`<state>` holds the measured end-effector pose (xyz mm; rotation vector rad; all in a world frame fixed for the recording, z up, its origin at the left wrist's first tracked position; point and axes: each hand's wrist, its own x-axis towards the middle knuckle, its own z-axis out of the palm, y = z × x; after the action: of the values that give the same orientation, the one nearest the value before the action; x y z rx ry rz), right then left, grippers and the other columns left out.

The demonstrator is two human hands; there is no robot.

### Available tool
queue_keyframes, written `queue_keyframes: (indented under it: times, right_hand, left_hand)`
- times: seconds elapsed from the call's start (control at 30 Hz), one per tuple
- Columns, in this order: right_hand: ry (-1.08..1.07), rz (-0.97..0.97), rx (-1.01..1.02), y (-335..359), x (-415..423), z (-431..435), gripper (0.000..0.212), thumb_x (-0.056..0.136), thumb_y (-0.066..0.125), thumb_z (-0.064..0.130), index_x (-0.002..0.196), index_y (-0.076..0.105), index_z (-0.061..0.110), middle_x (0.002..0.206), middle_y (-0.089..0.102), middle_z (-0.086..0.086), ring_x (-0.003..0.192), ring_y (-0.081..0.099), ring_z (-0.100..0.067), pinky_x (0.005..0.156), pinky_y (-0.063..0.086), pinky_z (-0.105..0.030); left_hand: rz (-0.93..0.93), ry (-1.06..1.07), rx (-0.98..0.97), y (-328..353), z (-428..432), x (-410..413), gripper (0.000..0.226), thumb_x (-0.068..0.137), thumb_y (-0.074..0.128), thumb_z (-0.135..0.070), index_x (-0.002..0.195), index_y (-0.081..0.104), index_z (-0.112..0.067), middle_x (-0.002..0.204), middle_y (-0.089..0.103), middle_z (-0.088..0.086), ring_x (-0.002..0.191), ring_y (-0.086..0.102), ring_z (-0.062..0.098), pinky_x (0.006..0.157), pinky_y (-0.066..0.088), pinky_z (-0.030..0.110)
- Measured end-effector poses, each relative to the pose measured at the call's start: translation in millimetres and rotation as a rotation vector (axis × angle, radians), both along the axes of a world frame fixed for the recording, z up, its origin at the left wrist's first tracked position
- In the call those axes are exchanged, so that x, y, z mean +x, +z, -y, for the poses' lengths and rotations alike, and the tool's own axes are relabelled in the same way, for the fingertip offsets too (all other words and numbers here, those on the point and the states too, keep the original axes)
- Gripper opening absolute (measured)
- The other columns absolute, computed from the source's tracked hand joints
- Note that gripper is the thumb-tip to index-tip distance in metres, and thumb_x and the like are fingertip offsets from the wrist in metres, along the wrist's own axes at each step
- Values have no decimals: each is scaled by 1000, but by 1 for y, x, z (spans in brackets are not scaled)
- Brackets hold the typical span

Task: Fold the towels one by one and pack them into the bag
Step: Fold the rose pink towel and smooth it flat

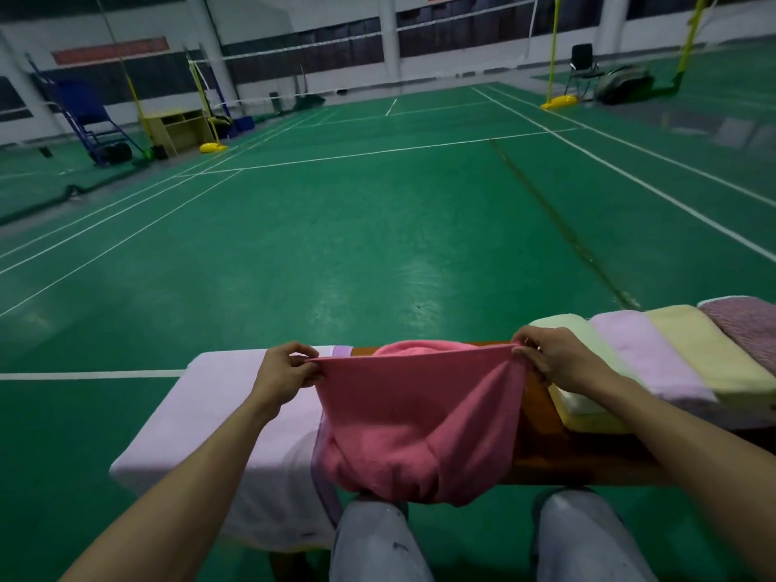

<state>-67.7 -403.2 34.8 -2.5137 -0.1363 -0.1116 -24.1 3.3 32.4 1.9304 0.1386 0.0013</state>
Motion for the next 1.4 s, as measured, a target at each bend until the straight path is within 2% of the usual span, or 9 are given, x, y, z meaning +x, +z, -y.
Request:
queue_keyframes:
  times: [0.13,0.27,0.4,0.53,0.67,0.9,1.0,1.2,1.4]
  right_hand:
    - [-40,-4,-32,2,-2,9,18,99,56,16,81,57,21,76,58,-1,62,59,-17,59,54,-37]
    - [-154,-31,-46,4,2,16,18,101,51,24,92,60,12,75,58,-3,68,59,-28,57,42,-31]
    - [-318,-189,447,5,12,11,20,104,45,22,94,53,6,52,45,-7,34,40,-17,37,35,-22]
    - [-430,-239,877,3,43,-5,17,106,41,15,93,47,6,63,50,-12,32,49,-12,34,44,-23]
    - [-470,-241,1142,-7,94,-16,25,106,36,11,84,44,5,78,59,-21,43,65,-14,43,55,-24]
    - [-427,-134,975,-36,184,6,8,96,53,-3,89,56,-1,83,60,-15,57,66,-9,52,55,-16]
    - [-394,-92,887,-43,207,13,22,90,55,-16,82,53,5,82,59,-11,57,65,-7,54,55,-14]
    - [-414,103,864,-37,236,20,29,91,57,-10,80,54,16,54,66,11,52,64,1,57,54,-14]
    - [-395,149,923,-24,238,22,30,91,59,-9,81,57,19,65,69,4,58,65,-3,71,57,-22]
  left_hand:
    - [-42,37,-118,-2,16,-1,15,85,60,14,86,59,-1,75,66,17,48,64,15,48,55,25]
    - [-50,98,-290,-5,33,5,14,83,62,14,88,58,1,71,66,18,46,64,19,51,58,29]
    - [-67,126,-450,-6,44,23,16,85,59,16,87,56,0,61,66,13,47,65,18,53,59,28]
    - [-86,144,-536,-12,52,57,18,86,56,17,84,54,-1,57,66,10,47,66,17,55,58,27]
    - [-79,185,-573,-27,56,101,21,87,53,17,83,52,-3,75,60,16,47,66,15,55,57,25]
    - [-60,203,-617,-54,69,171,26,84,56,20,81,52,-5,71,60,11,48,64,10,56,57,19]
    - [-17,207,-597,-63,78,196,27,82,59,20,79,52,-6,75,57,12,47,63,8,56,56,18]
    - [81,209,-633,-56,86,231,28,82,61,17,79,54,-9,55,64,-2,49,61,7,57,55,18]
    - [142,188,-659,-33,84,234,26,82,63,16,78,54,-9,54,64,-5,53,62,8,62,56,20]
